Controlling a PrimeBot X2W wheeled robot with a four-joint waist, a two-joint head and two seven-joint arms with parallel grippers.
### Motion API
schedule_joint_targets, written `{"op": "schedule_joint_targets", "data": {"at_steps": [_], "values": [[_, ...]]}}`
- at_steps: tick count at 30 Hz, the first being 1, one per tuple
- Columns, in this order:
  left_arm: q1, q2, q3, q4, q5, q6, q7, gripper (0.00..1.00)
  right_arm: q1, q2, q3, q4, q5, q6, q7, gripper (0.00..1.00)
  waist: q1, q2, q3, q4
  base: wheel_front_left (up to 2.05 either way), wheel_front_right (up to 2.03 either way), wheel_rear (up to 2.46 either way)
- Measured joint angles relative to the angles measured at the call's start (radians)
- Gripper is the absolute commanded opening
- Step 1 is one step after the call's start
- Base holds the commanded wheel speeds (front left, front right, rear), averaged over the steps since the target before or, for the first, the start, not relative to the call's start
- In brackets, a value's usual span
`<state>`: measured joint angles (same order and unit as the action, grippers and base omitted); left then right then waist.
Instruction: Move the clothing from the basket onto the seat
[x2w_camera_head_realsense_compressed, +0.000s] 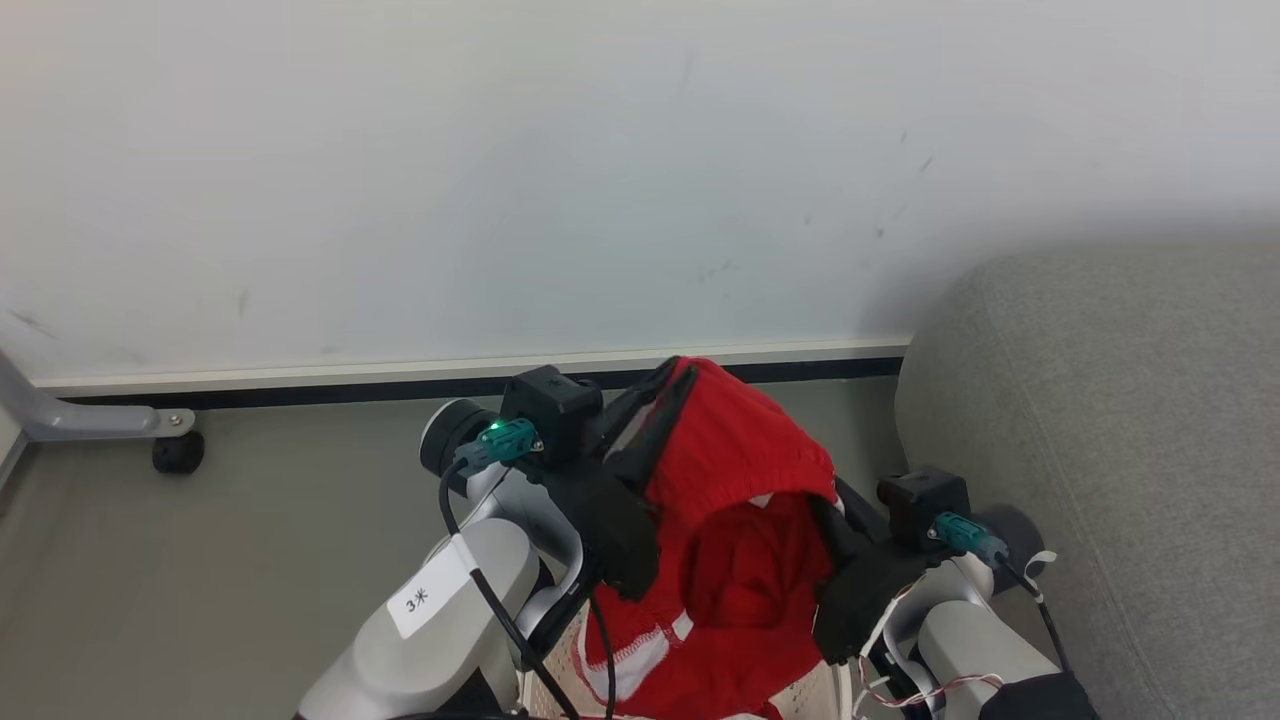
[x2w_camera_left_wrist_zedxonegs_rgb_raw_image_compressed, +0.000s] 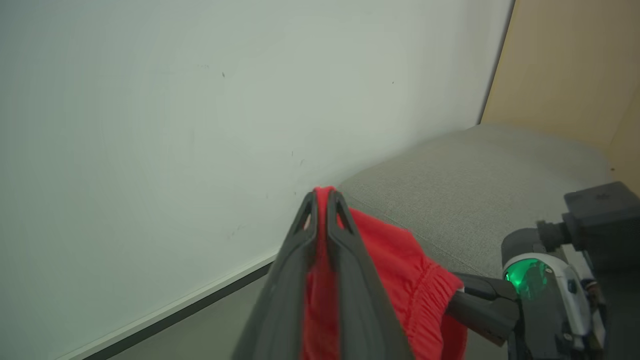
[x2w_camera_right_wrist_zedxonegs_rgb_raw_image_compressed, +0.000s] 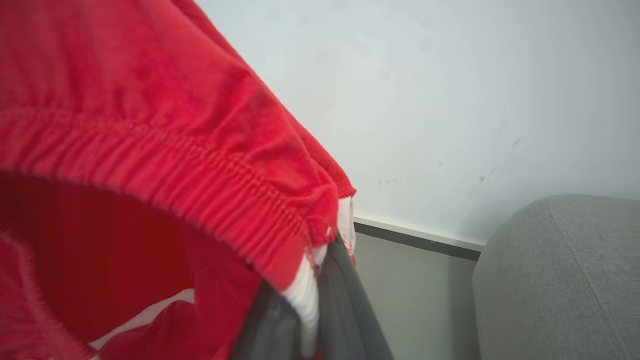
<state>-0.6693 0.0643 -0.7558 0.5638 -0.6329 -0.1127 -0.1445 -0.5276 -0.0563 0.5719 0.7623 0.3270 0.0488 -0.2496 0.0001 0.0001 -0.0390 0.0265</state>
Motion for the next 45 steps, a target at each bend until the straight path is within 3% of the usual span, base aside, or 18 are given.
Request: {"op": "schedule_joint_targets", "data": {"at_steps": [21,28,45], "values": [[0.133,0.03,0.016,0.018,-0.011,0.025,-0.066,1.0,-0.001,-0.077,-0.075,-0.113,0.0,-0.006,0.0,0.0,0.0,0.0,-0.003,-0.121,0.0,0.0,0.0],[0.184,0.03,0.017,0.001,-0.036,0.024,-0.078,1.0,0.0,-0.102,-0.093,-0.178,-0.013,-0.022,-0.003,0.0,-0.0001,0.0,-0.008,-0.197,0.0,0.0,0.0],[0.249,0.024,-0.002,-0.041,-0.033,0.024,-0.097,1.0,0.001,-0.169,-0.108,-0.277,-0.03,-0.024,-0.004,0.0,-0.0002,0.0,-0.01,-0.428,0.0,0.0,0.0]]}}
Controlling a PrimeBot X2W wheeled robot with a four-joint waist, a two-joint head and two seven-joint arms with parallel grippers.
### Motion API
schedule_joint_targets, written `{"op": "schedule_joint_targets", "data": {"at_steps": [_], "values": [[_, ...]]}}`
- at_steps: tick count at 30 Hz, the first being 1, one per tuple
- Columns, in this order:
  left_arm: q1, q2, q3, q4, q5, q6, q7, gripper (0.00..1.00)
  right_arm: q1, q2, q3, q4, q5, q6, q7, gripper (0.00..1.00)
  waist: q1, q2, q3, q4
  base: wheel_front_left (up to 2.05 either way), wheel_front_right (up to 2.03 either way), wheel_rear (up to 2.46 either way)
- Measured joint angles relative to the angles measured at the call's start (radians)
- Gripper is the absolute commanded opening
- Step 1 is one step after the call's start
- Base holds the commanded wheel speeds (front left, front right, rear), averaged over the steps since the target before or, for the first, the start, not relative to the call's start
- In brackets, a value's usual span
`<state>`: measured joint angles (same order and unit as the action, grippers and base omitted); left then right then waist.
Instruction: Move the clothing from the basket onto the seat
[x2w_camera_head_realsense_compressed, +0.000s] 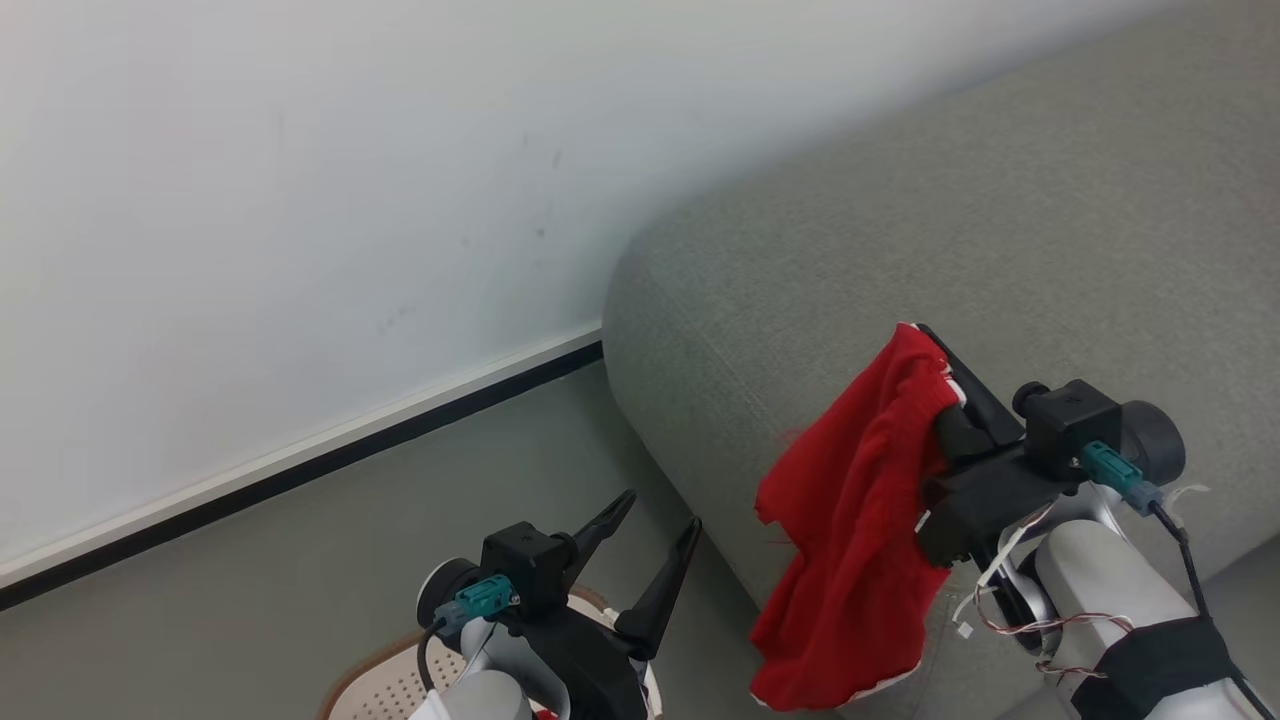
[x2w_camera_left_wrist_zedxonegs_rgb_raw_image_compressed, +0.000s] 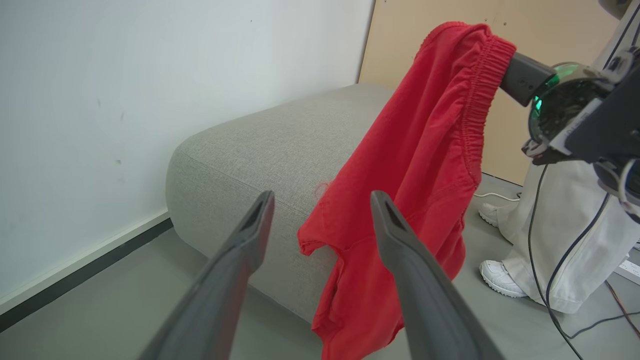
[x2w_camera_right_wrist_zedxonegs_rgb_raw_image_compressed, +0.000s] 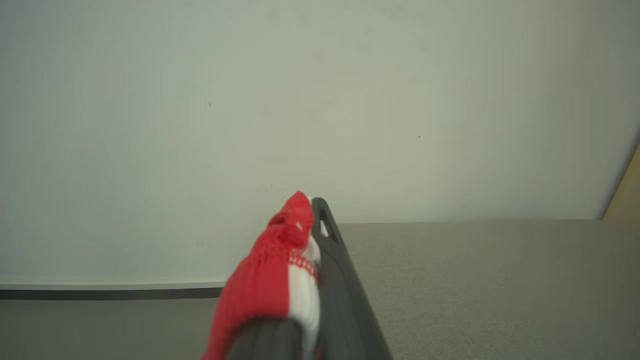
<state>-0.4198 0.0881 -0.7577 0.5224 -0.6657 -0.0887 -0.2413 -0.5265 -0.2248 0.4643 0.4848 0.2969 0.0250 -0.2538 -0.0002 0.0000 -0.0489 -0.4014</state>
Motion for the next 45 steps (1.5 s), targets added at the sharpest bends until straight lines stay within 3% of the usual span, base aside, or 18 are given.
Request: {"op": "schedule_joint_targets", "data": {"at_steps": [7,16,31,45], "values": [[0.0,-0.01,-0.024,-0.011,0.018,0.0,-0.001,1.0,0.009,-0.054,-0.044,-0.022,0.004,0.0,0.0,0.0,0.0,0.0,0.006,-0.081,0.0,0.0,0.0],[-0.002,-0.007,-0.033,-0.046,0.053,0.012,-0.001,1.0,-0.027,-0.084,-0.068,-0.022,0.031,0.027,0.016,0.0,0.0002,0.0,0.058,-0.073,0.0,0.0,0.0],[-0.1,0.072,-0.002,-0.16,0.113,0.055,0.011,1.0,-0.516,-0.142,-0.206,0.049,0.108,0.061,0.096,0.0,0.0004,0.0001,0.227,0.009,0.0,0.0,0.0],[-0.205,0.133,0.029,-0.316,0.168,0.091,0.057,1.0,-0.891,-0.324,-0.321,0.123,0.126,0.063,0.156,0.0,0.0004,0.0001,0.43,0.105,0.0,0.0,0.0]]}}
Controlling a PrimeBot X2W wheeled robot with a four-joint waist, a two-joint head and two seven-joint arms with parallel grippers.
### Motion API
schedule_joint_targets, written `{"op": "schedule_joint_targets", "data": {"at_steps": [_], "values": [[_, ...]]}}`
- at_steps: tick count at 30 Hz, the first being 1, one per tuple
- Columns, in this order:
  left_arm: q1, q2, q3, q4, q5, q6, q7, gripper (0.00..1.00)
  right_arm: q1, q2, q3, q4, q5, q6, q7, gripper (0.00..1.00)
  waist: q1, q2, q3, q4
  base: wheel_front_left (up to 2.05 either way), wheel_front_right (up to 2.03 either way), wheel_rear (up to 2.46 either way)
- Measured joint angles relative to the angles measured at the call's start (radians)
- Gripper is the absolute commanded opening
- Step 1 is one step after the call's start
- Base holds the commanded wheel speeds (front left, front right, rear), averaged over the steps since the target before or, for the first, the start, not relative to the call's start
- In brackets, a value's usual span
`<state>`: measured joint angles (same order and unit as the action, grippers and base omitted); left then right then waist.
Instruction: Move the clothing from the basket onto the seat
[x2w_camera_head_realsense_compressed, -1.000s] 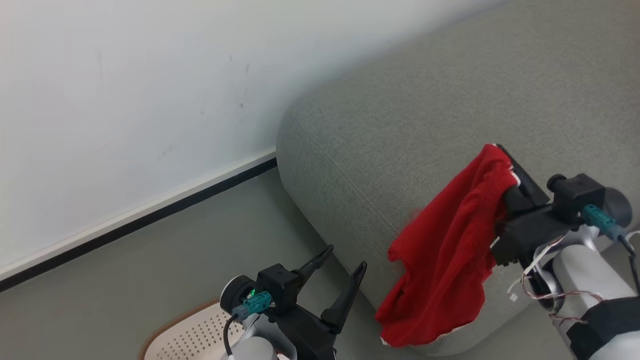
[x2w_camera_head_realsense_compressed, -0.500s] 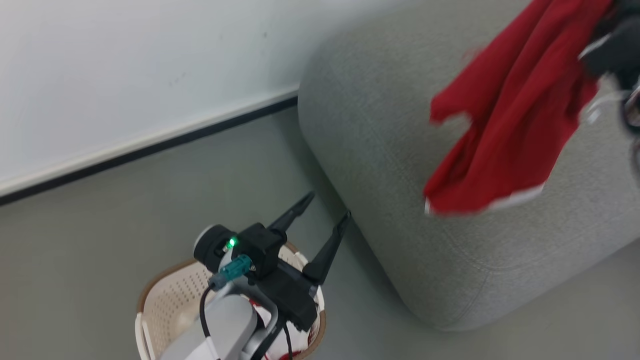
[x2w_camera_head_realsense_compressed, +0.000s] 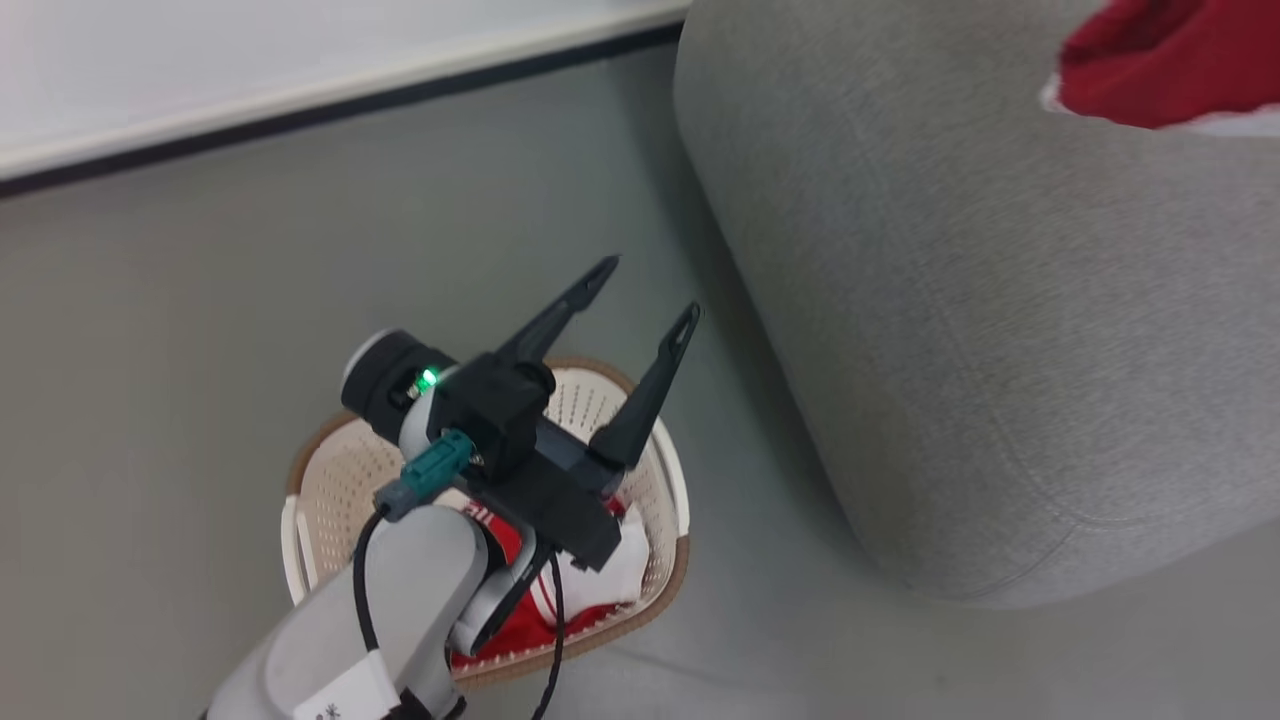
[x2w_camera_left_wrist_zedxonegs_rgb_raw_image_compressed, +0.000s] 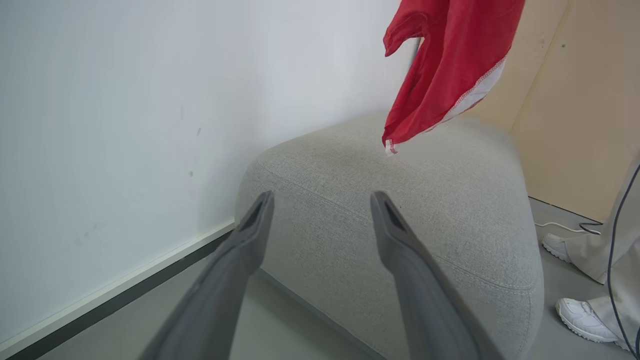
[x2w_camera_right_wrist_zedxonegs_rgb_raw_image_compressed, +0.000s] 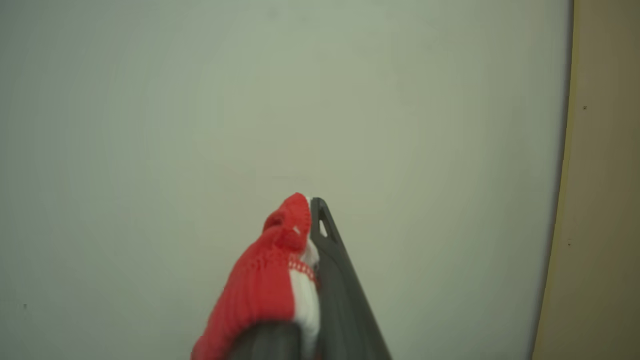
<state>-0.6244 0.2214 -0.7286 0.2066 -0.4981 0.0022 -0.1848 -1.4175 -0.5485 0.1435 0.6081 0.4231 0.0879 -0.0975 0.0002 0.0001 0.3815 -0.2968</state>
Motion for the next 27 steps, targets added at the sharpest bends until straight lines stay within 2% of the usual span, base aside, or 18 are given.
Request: {"op": "schedule_joint_targets", "data": {"at_steps": [8,13,27], "values": [[-0.047,0.039,0.017,-0.067,0.021,0.022,0.035,1.0,-0.065,-0.037,0.003,0.053,-0.018,0.0,0.013,0.0,0.0001,0.0001,0.123,0.033,0.0,0.0,0.0],[-0.048,0.077,0.031,-0.085,0.032,0.033,0.054,1.0,-0.074,-0.013,0.008,0.117,-0.019,0.0,-0.007,0.0,0.0001,0.0002,0.19,0.039,0.0,0.0,0.0],[-0.075,0.072,0.007,-0.117,0.061,0.033,0.099,1.0,0.004,0.074,0.034,0.337,-0.019,-0.006,-0.066,0.0,0.0,0.0,0.284,0.027,0.0,0.0,0.0]]}}
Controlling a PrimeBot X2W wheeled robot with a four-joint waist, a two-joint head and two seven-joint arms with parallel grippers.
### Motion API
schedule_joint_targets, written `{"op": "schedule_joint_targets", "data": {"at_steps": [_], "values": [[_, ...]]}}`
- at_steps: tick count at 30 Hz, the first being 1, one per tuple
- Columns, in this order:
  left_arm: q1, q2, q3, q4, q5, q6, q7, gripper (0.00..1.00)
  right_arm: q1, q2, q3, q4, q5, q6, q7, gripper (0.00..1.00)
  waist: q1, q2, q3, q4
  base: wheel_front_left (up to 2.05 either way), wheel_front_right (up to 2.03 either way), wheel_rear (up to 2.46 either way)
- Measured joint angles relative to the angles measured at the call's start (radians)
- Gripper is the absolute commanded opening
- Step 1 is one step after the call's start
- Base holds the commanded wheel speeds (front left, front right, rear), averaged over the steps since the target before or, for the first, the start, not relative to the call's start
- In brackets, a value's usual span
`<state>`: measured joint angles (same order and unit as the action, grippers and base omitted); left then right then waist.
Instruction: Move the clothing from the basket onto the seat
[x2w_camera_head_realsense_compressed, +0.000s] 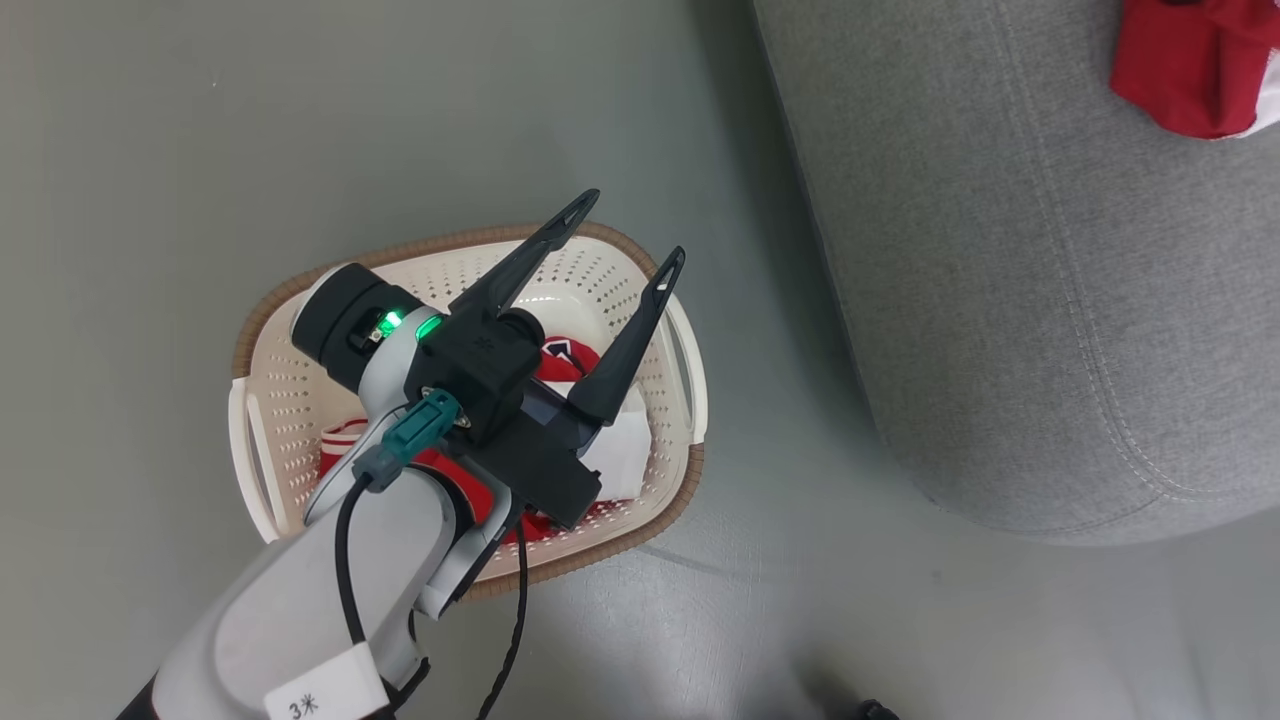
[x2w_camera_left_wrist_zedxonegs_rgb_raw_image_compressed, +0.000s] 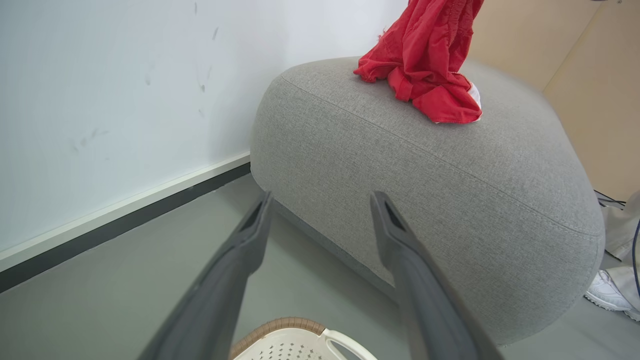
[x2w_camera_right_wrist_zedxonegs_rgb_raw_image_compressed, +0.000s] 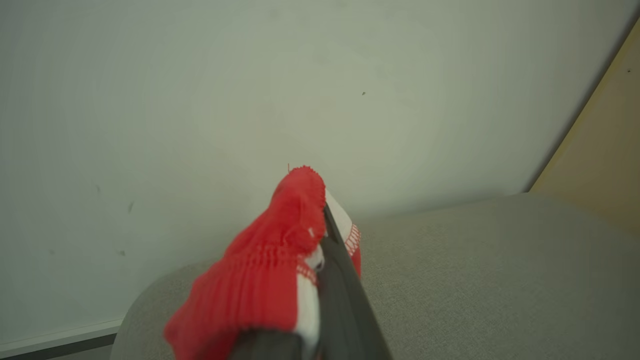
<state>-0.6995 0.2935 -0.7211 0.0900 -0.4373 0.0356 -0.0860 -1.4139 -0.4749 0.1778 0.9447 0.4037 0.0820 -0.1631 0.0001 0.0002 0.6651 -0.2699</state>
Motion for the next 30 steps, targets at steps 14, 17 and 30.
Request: {"op": "schedule_joint_targets", "data": {"at_steps": [14,17,30], "values": [[-0.01,-0.003,-0.001,-0.014,0.0,0.01,0.014,1.0,0.076,0.084,0.031,0.174,0.0,-0.002,-0.011,0.0,-0.0002,0.0,0.032,0.032,0.0,0.0,0.0],[-0.01,-0.005,-0.001,-0.015,0.001,0.018,0.014,1.0,0.077,0.087,0.035,0.199,0.0,-0.001,-0.012,0.0,-0.0002,-0.0001,0.034,0.034,0.0,0.0,0.0],[0.006,0.005,0.011,0.004,-0.002,0.018,-0.006,1.0,0.104,0.139,0.104,0.25,-0.037,0.026,-0.041,1.0,-0.0002,-0.0003,-0.002,0.003,0.0,0.0,0.0]]}}
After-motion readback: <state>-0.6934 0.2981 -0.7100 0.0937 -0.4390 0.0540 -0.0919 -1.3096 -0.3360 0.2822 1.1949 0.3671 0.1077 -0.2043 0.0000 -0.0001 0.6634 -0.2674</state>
